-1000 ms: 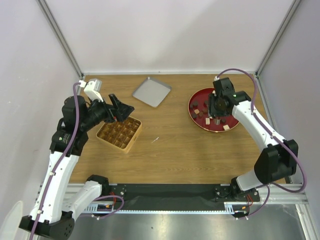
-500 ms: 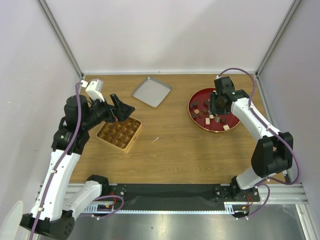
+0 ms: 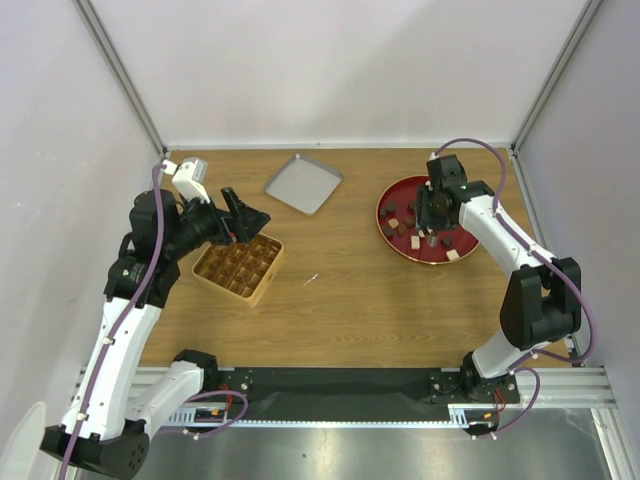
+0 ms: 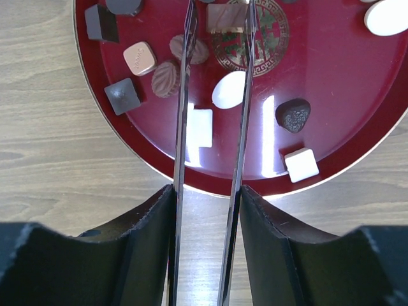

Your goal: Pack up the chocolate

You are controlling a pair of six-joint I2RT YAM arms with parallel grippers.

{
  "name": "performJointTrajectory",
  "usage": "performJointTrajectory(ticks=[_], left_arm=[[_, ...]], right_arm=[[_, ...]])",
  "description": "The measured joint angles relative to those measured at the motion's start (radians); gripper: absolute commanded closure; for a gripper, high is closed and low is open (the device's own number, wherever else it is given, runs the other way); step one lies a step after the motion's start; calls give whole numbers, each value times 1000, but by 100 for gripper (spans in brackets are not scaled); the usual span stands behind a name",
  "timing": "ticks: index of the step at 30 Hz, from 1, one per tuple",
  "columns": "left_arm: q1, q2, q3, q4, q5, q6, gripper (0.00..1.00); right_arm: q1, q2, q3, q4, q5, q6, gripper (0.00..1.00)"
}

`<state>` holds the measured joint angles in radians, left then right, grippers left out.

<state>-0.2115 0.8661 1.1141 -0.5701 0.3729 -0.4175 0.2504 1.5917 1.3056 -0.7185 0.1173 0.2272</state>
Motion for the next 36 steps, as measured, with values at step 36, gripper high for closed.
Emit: performJointTrajectory(ticks=[36], left_arm=[[0,11,-2,7,-1,0,0]], right_arm=[[-17,-2,-37,19,-27,-20,62]])
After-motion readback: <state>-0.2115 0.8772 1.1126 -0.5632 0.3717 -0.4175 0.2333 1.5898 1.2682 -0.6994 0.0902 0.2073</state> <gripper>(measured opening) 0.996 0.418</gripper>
